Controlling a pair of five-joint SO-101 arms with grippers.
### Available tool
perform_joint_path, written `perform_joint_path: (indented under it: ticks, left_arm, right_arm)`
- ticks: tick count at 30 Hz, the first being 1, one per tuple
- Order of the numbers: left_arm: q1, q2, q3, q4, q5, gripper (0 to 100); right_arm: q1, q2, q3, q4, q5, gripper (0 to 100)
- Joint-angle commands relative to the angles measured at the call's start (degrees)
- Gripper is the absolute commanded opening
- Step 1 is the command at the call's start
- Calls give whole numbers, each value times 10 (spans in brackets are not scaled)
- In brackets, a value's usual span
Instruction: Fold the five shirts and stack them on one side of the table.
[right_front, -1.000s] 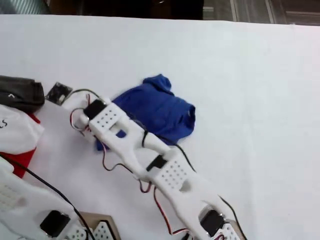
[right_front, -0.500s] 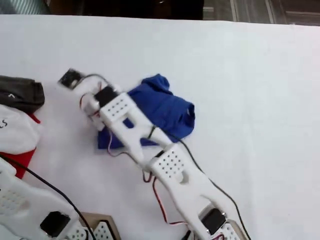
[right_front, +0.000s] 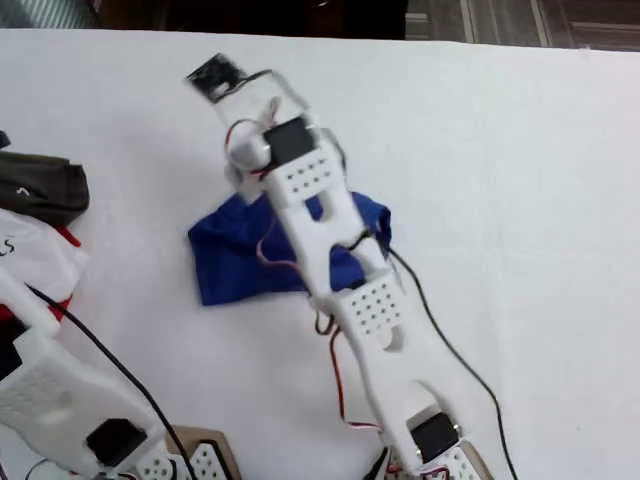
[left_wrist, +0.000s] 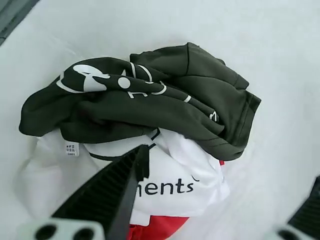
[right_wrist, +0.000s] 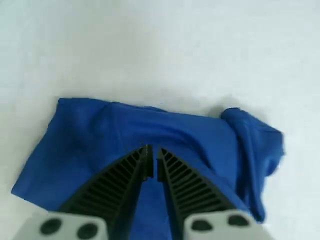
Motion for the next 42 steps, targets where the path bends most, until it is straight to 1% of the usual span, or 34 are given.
perform_joint_path:
  ticks: [1,3,4,7,10,12,21,22,23,24,25,26,27,29,34,39,42]
  left_arm:
    - [11,-34,8,8,6,483]
    - [7,-34,12,8,4,483]
    - [4,-34,13,8,4,483]
    - [-15,-34,12,8,4,483]
    - [-34,-34,12,8,4,483]
    - [-43,-34,12,8,4,483]
    - [-47,-35,7,8,4,483]
    - [-47,-35,7,8,4,483]
    - [-47,-35,7,8,4,483]
    - [-47,-35,7,8,4,483]
    - [-47,-35,7,8,4,483]
    - [-47,-35,7,8,4,483]
    - [-47,-35,9,8,4,483]
    - [-47,-34,13,8,4,483]
    - [-45,-30,13,8,4,483]
    - [-24,-30,14,9,4,483]
    - [1,-30,14,9,4,483]
  right_arm:
    - [-66,-31,25,-6,-4,147]
    - [-95,-9,36,-30,-3,241]
    - [-104,4,38,-44,-1,269]
    - [-117,46,35,-80,-1,251]
    - [-116,81,35,-111,0,228]
    - [-112,99,34,-117,0,229]
    - [-97,122,40,-139,1,225]
    - [-93,123,41,-136,1,217]
    - [-90,124,40,-130,1,181]
    - [-87,127,36,-124,1,115]
    - [-82,128,35,-123,1,23]
    - [-75,126,34,-120,-2,8]
    - [-68,124,33,-118,-3,44]
    - [-47,113,12,-109,-4,15]
    - [0,74,-85,-52,-4,21]
    - [39,-12,-84,-12,-4,21]
    - [61,-79,-85,2,-4,21]
